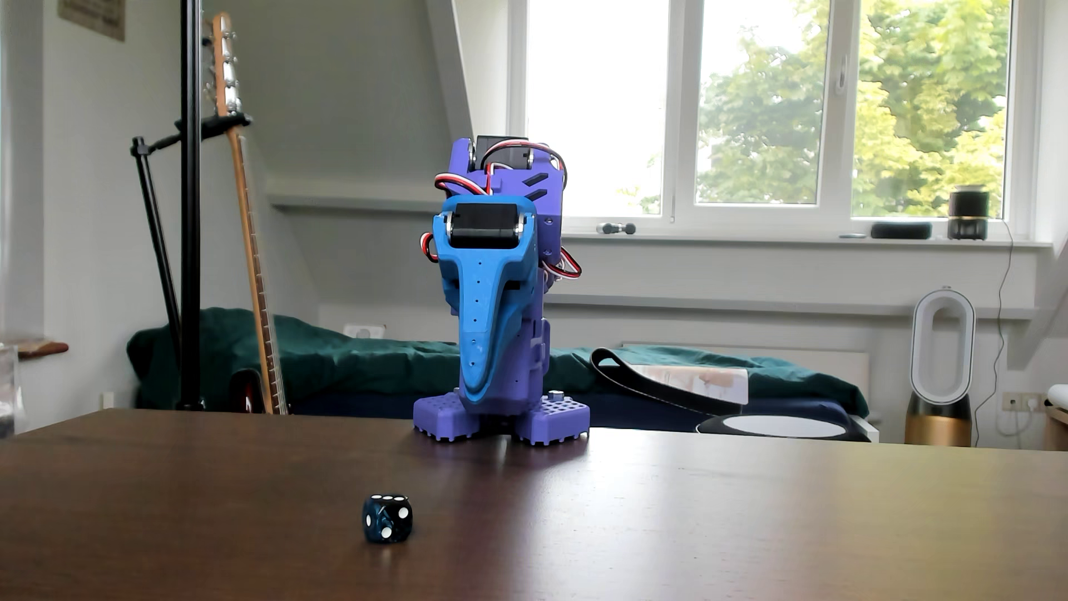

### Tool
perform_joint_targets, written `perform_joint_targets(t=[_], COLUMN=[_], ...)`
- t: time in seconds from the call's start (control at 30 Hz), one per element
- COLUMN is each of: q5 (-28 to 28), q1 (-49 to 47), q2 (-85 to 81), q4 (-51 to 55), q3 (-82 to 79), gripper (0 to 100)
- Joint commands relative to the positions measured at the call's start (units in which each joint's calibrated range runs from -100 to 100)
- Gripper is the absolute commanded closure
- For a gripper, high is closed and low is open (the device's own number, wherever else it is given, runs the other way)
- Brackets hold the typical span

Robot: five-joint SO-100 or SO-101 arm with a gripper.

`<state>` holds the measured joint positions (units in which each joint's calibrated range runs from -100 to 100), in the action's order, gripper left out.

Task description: Grab the blue dice

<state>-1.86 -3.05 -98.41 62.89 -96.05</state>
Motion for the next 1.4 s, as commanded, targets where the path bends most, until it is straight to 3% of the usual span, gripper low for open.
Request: perform_joint_targets(t=[0.0, 0.7, 1.03, 1.23, 1.37], q5=[1.38, 2.17, 7.64, 9.85, 12.53], q1=[-0.72, 1.25, 3.78, 4.36, 3.21], q2=[-0.58, -0.58, 12.39, 40.86, 65.3], q4=[-1.28, -0.68, 6.16, 15.48, 25.66], q3=[-0.06, 3.56, 39.72, 69.92, 80.86], gripper=[98, 98, 98, 98, 98])
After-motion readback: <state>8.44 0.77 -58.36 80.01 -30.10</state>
